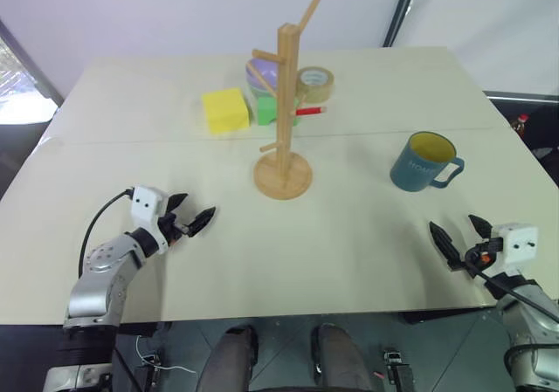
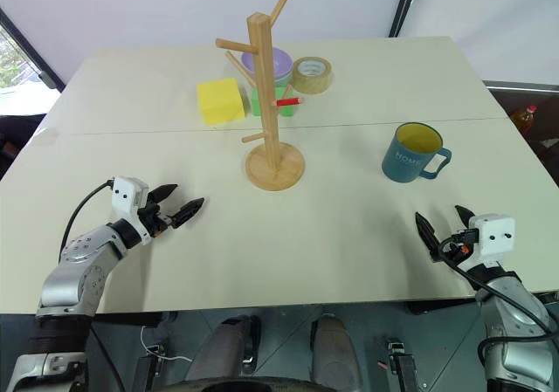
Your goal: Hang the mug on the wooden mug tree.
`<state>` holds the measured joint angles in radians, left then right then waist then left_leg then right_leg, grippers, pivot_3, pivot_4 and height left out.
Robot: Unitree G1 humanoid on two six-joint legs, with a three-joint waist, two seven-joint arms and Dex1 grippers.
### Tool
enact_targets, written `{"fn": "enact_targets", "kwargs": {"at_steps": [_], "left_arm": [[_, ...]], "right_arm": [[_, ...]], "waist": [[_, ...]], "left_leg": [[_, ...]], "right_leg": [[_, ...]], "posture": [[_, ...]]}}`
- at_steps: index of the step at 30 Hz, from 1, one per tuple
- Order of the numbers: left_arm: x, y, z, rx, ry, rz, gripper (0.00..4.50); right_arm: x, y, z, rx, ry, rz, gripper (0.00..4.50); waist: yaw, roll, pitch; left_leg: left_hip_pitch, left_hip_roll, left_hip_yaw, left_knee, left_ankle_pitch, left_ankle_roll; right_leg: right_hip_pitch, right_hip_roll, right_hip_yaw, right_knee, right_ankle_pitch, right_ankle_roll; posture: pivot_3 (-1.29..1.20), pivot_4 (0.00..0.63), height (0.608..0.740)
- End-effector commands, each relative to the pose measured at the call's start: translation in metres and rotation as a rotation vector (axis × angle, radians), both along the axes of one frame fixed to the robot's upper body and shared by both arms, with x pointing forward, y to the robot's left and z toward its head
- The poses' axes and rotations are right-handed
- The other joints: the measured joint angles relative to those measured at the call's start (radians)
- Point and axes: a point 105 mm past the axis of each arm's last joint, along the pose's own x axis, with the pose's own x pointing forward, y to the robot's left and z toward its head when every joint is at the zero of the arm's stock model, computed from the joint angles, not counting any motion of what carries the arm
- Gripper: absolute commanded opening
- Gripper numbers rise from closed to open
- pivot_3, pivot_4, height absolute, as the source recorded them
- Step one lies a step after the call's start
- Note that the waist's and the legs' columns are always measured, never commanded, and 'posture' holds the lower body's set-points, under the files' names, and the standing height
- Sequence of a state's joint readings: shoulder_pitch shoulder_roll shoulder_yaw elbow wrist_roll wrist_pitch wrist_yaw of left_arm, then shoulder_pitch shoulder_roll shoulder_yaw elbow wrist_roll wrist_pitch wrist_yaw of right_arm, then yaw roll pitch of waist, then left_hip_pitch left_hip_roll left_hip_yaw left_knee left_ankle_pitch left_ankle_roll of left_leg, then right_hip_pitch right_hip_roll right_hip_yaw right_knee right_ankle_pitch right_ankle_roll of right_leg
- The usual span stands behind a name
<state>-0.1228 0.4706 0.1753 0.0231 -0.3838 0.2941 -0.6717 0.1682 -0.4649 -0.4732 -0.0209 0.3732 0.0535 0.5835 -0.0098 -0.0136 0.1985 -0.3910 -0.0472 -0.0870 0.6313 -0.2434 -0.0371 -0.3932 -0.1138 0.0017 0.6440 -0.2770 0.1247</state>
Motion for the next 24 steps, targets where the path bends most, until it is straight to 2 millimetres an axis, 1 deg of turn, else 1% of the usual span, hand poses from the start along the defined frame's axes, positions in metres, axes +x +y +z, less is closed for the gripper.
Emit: {"fn": "enact_targets", "kwargs": {"at_steps": [1, 8, 10, 12, 14, 16, 19, 21, 24], "left_arm": [[0.0, 0.001, 0.013, -0.002, -0.052, 0.006, 4.5], [-0.002, -0.007, 0.014, -0.012, -0.048, -0.024, 4.5], [-0.004, -0.013, 0.017, -0.01, -0.056, -0.057, 4.5], [-0.007, -0.025, 0.022, -0.01, -0.07, -0.114, 4.5], [-0.011, -0.041, 0.03, -0.03, -0.088, -0.189, 4.5], [-0.018, -0.062, 0.038, -0.049, -0.102, -0.296, 4.5], [-0.035, -0.096, 0.042, -0.018, -0.107, -0.485, 4.5], [-0.048, -0.123, 0.046, -0.005, -0.12, -0.628, 4.5], [-0.057, -0.152, 0.055, -0.023, -0.151, -0.753, 4.5]], "right_arm": [[0.003, -0.001, 0.009, -0.031, -0.03, 0.015, 4.38], [0.002, -0.002, 0.01, -0.024, -0.035, 0.002, 4.38], [0.001, -0.003, 0.01, -0.022, -0.035, -0.003, 4.38], [0.001, -0.003, 0.01, -0.022, -0.038, -0.012, 4.38], [0.002, -0.003, 0.012, -0.024, -0.046, -0.023, 4.38], [0.003, -0.001, 0.014, -0.026, -0.059, -0.032, 4.38], [0.006, -0.001, 0.017, -0.035, -0.076, -0.066, 4.38], [0.01, -0.004, 0.018, -0.024, -0.091, -0.109, 4.38], [0.018, -0.012, 0.016, -0.026, -0.098, -0.192, 4.38]], "waist": [[0.0, 0.0, 0.0], [0.001, 0.0, 0.0], [0.0, 0.0, 0.0], [0.0, 0.0, 0.0], [0.0, 0.0, 0.0], [0.001, 0.0, 0.0], [0.002, 0.0, 0.0], [0.001, 0.0, 0.0], [-0.001, 0.0, 0.0]], "left_leg": [[0.0, 0.0, 0.0, 0.0, 0.0, 0.0], [0.0, 0.0, 0.0, 0.0, 0.0, 0.0], [0.0, 0.0, 0.0, 0.0, 0.0, 0.0], [0.0, 0.0, 0.0, 0.0, 0.0, 0.0], [0.0, 0.0, 0.0, 0.0, 0.0, 0.0], [0.0, 0.0, 0.0, 0.0, 0.0, 0.0], [0.0, 0.0, 0.0, 0.0, 0.0, 0.0], [0.0, 0.0, 0.001, 0.0, 0.0, 0.0], [0.0, 0.0, 0.001, 0.0, 0.0, 0.0]], "right_leg": [[0.0, 0.0, 0.0, 0.0, 0.0, 0.0], [0.0, 0.0, 0.0, 0.0, 0.0, 0.0], [0.0, 0.0, 0.0, 0.0, 0.0, 0.0], [0.0, 0.0, 0.0, 0.0, 0.0, 0.0], [0.0, 0.0, 0.0, 0.0, 0.0, 0.0], [0.0, 0.0, 0.0, -0.001, 0.0, 0.0], [0.0, 0.0, 0.0, -0.001, -0.001, -0.002], [0.0, 0.0, 0.0, -0.001, -0.001, -0.003], [0.0, 0.0, 0.001, -0.001, -0.001, -0.004]], "posture": [[0.0, 0.15, 0.74], [0.0, 0.15, 0.74], [0.0, 0.15, 0.74], [0.0, 0.15, 0.74], [0.0, 0.15, 0.74], [0.0, 0.15, 0.74], [0.0, 0.15, 0.74], [0.0, 0.15, 0.74], [0.0, 0.15, 0.74]]}}
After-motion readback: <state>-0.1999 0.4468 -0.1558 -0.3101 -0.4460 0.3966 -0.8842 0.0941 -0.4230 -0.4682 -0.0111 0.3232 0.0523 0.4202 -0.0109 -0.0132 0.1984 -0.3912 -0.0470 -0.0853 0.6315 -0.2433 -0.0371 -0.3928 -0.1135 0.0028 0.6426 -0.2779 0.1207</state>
